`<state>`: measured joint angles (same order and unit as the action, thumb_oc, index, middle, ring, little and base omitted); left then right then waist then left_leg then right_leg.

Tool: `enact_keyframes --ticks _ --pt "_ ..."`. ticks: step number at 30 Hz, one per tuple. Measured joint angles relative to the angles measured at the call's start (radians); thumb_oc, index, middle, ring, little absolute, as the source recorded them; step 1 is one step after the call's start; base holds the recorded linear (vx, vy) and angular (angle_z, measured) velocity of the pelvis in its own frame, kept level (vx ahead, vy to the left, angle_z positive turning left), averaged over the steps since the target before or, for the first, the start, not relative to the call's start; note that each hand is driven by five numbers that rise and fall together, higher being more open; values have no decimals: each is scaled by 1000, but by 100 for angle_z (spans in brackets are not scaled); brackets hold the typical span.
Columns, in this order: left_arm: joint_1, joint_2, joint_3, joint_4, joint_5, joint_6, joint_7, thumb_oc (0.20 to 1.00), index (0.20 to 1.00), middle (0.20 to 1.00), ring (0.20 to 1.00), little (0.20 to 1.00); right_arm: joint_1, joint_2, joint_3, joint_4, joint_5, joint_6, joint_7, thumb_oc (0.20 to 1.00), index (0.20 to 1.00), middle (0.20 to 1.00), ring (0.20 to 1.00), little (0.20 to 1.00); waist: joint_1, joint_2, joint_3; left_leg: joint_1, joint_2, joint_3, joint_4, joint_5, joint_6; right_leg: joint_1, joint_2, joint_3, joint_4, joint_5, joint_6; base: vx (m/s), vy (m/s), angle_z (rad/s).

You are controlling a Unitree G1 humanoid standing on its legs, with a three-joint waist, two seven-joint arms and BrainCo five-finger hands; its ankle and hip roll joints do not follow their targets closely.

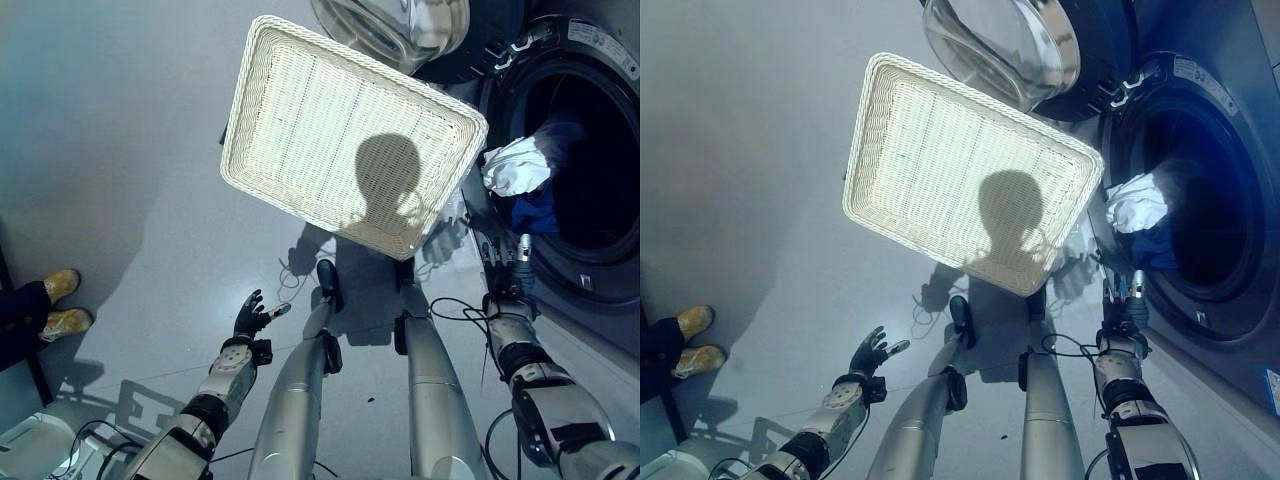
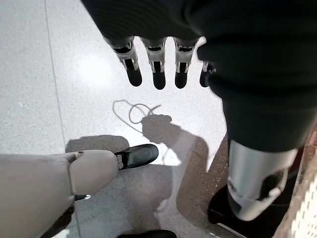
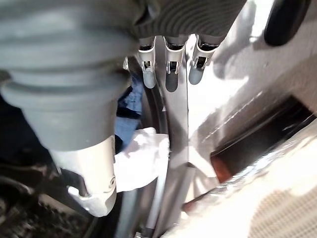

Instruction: Put the clothes into the washing machine.

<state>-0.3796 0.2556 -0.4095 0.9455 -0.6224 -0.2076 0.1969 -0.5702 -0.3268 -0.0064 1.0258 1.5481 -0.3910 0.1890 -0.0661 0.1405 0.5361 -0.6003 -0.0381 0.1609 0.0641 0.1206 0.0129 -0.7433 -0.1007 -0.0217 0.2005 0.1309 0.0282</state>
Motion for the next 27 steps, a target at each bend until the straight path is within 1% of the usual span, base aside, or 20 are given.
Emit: enact_keyframes --ticks 5,7,9,11,12,13,15,16,17,18,20,21,23,24,25,26,27 --pt "2 -22 2 26 -1 -1 0 1000 1000 1000 1000 1000 37 27 54 5 -110 -10 -19 1000 1000 1000 1000 1000 2 0 0 35 -1 -11 -3 2 2 49 -6 -22 -15 0 0 -71 77 9" --pt "6 -21 1 33 0 -1 0 1000 1000 1000 1000 1000 53 38 55 5 -143 -10 -24 1000 1000 1000 1000 1000 3 0 0 53 1 -16 -5 2 1 71 -6 -27 -20 -4 6 -69 51 9" --pt "7 -25 20 54 0 4 -2 1000 1000 1000 1000 1000 57 38 82 30 -225 -14 -48 1000 1000 1000 1000 1000 3 -1 0 65 0 -26 -8 4 2 91 -9 -36 -31 -2 9 -63 54 7" --pt "7 -25 20 54 0 4 -2 1000 1000 1000 1000 1000 57 38 82 30 -225 -14 -48 1000 1000 1000 1000 1000 3 -1 0 65 0 -26 -8 4 2 91 -9 -36 -31 -2 9 -20 21 8" --pt "18 -26 42 84 -1 6 -15 1000 1000 1000 1000 1000 80 41 105 58 -330 -14 -79 1000 1000 1000 1000 1000 4 -1 0 104 -1 -36 -17 6 2 142 -10 -51 -48 -2 9 -35 35 15" --pt "30 -24 47 86 -1 6 -21 1000 1000 1000 1000 1000 91 42 110 60 -351 -14 -86 1000 1000 1000 1000 1000 6 -1 0 122 0 -39 -21 5 2 163 -9 -55 -57 -2 10 -41 35 19" --pt "60 -21 80 112 -1 16 -54 1000 1000 1000 1000 1000 105 34 166 86 -450 -6 -108 1000 1000 1000 1000 1000 4 -5 -1 170 0 -54 -28 4 1 222 -11 -71 -72 -1 13 -44 27 14" --pt "76 -21 113 125 -2 27 -76 1000 1000 1000 1000 1000 127 35 189 92 -520 -1 -118 1000 1000 1000 1000 1000 7 -19 -4 209 2 -56 -34 2 -1 265 -9 -76 -81 -2 14 -28 20 12" --pt "80 -20 129 134 -2 30 -92 1000 1000 1000 1000 1000 136 32 207 96 -560 3 -123 1000 1000 1000 1000 1000 7 -25 -3 231 5 -56 -37 0 -1 290 -9 -79 -87 -2 14 -10 15 9" --pt "87 -15 134 145 -2 40 -127 1000 1000 1000 1000 1000 166 32 216 95 -652 12 -130 1000 1000 1000 1000 1000 13 -39 -8 278 6 -61 -44 -1 -3 343 -7 -84 -106 -2 13 -8 10 5" --pt "105 -1 135 149 -2 44 -161 1000 1000 1000 1000 1000 182 39 217 95 -730 15 -137 1000 1000 1000 1000 1000 22 -61 -21 309 7 -61 -50 -3 -4 377 -6 -85 -119 -6 17 5 4 2" --pt "108 4 139 154 -2 46 -189 1000 1000 1000 1000 1000 194 33 231 96 -795 18 -141 1000 1000 1000 1000 1000 26 -71 -23 335 7 -64 -60 -5 -4 407 -6 -90 -133 -4 19 68 -24 9" --pt "139 20 143 167 -1 47 -245 1000 1000 1000 1000 1000 237 31 253 102 -935 25 -148 1000 1000 1000 1000 1000 31 -114 -59 385 10 -76 -76 -7 -3 465 -5 -100 -157 -3 21 108 -49 12" --pt "144 23 148 169 -1 49 -255 1000 1000 1000 1000 1000 245 31 260 101 -959 26 -148 1000 1000 1000 1000 1000 31 -120 -66 392 10 -78 -77 -8 -2 475 -4 -102 -161 -3 21 109 -49 9" --pt "154 29 157 176 0 57 -271 1000 1000 1000 1000 1000 269 32 264 98 -1004 31 -146 1000 1000 1000 1000 1000 31 -138 -84 413 12 -82 -84 -9 -2 500 -2 -103 -173 -3 20 97 -41 8" --pt "161 33 158 177 0 61 -278 1000 1000 1000 1000 1000 280 32 266 98 -1019 36 -143 1000 1000 1000 1000 1000 33 -145 -95 423 13 -83 -88 -10 -2 511 -1 -104 -177 -3 20 152 -57 10" --pt "182 41 158 180 2 68 -298 1000 1000 1000 1000 1000 313 33 267 106 -1055 50 -131 1000 1000 1000 1000 1000 34 -158 -137 450 15 -89 -101 -11 -4 544 -1 -108 -200 -2 20 145 -51 10"
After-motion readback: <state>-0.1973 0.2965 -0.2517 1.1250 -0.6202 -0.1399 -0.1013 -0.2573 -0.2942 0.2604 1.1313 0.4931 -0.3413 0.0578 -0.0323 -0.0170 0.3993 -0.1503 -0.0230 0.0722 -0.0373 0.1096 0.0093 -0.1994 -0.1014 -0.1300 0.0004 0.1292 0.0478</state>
